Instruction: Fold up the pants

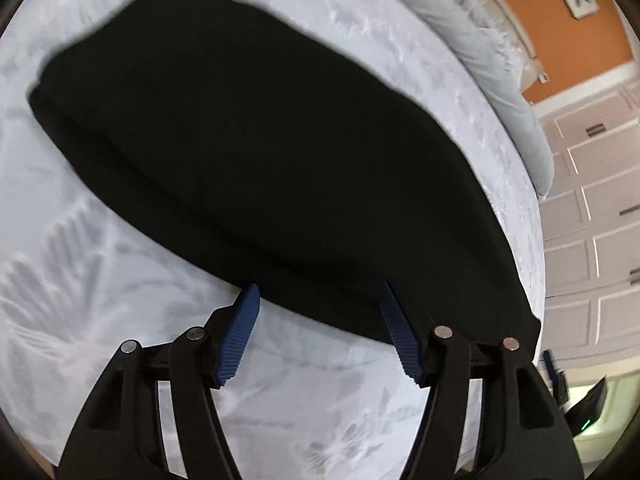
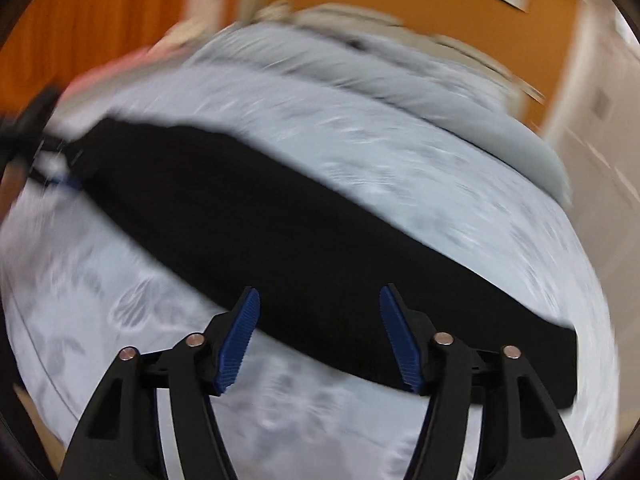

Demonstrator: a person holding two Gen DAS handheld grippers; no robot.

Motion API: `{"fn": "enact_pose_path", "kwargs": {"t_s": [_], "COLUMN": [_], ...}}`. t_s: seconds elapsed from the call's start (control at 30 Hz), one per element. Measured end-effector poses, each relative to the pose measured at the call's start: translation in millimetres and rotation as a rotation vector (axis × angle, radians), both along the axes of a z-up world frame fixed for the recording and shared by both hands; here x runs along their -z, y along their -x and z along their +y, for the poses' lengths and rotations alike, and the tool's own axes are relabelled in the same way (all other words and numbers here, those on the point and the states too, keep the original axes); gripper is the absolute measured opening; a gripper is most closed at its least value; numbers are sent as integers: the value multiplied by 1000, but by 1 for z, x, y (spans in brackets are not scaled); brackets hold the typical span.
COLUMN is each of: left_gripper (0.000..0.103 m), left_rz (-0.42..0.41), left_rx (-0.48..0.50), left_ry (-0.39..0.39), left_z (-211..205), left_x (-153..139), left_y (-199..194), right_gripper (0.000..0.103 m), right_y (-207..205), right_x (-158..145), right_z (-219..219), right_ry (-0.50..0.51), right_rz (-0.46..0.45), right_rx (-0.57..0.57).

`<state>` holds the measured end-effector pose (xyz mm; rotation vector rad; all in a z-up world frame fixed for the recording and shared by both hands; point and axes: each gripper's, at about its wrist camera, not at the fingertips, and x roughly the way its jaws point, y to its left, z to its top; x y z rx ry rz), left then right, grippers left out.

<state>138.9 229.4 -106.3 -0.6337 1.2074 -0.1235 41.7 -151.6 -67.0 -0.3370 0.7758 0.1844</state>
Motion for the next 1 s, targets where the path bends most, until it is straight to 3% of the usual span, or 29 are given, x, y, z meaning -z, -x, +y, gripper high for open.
{"fn": "enact_pose_path", "kwargs": {"t_s": [0.17,0.33,0.47,0.53,0.57,0.6,0.63,0.7,0.87,0.93,1.0], "left_gripper": [59,57,20,15,14,12,10,10,13,13,24], "left_rz": [14,31,51,60,61,57,51,32,-35,-57,-77], "left_rx": [-99,-130,-136,-160,-169,-170,-169,-164,-129,-131,-148], "left_ry": [81,100,60,120,139,152,153,146,119,70,-2], "left_z": [12,15,23,33,37,40,41,44,47,52,59], "left_x": [6,10,12,15,17,16,15,11,-17,-27,-33], "left_y": [-10,-15,-17,-15,-13,-12,-11,-6,12,19,20], "right_gripper": [34,34,34,34,30,13,6,3,3,3,4], "right_y": [-35,-46,-39,-45,-48,-51,-53,-57,-26,-17,-21], "right_x": [22,41,52,58,58,58,57,52,17,23,50], "right_z": [24,46,69,72,72,71,71,70,69,69,69], "right_ry": [-2,-5,15,8,-8,-17,-32,-70,-117,-74,3], "right_rz": [81,143,153,170,167,168,173,175,133,163,236], "right_rx": [-44,-127,-173,-157,-153,-150,-147,-132,-220,-263,-245]}}
